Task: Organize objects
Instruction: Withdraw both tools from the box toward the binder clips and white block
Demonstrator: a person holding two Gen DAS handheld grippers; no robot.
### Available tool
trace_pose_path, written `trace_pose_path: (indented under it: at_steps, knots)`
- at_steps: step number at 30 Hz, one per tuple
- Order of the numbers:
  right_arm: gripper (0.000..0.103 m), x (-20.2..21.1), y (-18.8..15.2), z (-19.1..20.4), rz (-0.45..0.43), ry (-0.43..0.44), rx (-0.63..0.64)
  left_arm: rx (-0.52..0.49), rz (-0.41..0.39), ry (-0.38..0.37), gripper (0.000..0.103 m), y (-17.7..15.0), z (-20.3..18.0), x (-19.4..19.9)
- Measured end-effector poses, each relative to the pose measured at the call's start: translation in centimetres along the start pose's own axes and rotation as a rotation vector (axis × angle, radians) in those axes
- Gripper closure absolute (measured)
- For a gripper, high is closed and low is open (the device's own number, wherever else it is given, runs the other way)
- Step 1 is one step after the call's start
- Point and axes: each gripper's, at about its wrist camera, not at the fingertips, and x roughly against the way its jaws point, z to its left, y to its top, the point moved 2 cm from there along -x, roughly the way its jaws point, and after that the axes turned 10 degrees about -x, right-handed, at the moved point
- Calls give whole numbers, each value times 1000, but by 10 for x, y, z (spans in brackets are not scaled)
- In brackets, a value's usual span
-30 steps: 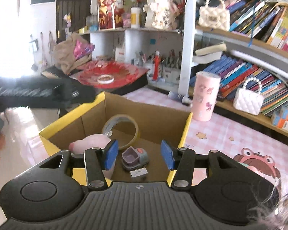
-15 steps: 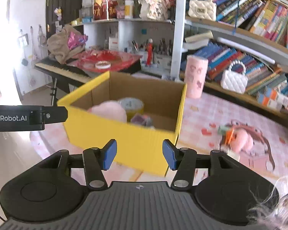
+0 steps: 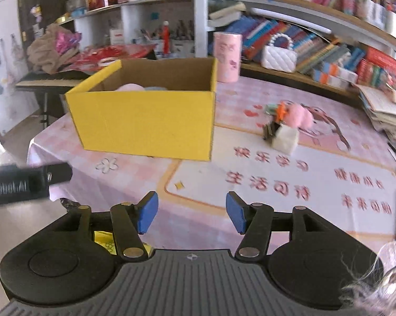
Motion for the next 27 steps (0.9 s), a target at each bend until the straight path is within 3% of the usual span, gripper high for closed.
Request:
trace_pose_path:
  at_steps: [27]
  knots:
    - [39, 57, -41, -44, -39, -163, -104, -120, -9, -155, 9, -19, -49, 25]
